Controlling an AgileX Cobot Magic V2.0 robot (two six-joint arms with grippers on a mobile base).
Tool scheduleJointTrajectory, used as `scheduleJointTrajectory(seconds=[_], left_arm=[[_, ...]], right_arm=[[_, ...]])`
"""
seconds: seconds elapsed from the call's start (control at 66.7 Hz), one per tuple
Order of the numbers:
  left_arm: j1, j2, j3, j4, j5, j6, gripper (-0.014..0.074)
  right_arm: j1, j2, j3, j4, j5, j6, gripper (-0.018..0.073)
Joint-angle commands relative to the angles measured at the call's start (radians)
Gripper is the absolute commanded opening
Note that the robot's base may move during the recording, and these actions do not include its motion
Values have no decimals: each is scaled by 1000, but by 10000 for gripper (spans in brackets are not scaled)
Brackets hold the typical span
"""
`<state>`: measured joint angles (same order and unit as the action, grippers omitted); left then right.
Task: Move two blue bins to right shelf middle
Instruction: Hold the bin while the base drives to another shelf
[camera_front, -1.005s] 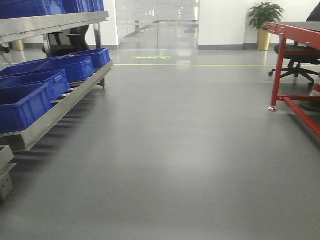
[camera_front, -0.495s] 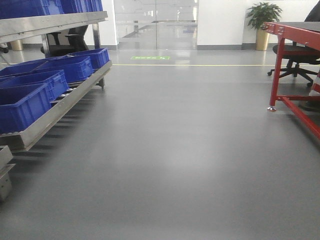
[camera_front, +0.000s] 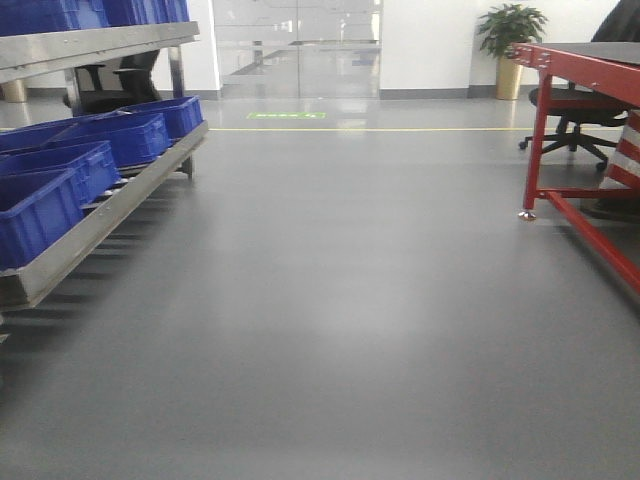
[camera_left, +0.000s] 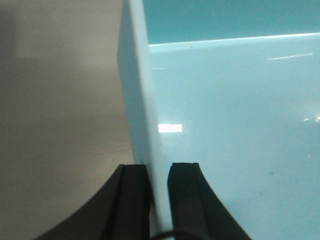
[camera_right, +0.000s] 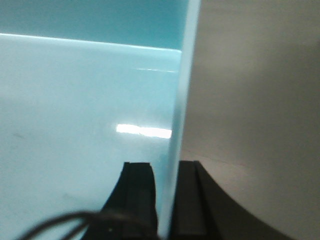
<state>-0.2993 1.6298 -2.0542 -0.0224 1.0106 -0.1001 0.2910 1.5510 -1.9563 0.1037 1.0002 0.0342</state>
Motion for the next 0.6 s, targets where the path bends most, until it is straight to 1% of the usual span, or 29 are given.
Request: scheduleJointTrajectory(seconds=[0.0, 0.585], left_arm=[[-3, -15, -13, -38, -43, 18, -111], [-3, -15, -13, -38, -43, 18, -111]], right_arm=[[-4, -4, -8, 6, -44, -17, -152], [-4, -4, -8, 6, -44, -17, -152]])
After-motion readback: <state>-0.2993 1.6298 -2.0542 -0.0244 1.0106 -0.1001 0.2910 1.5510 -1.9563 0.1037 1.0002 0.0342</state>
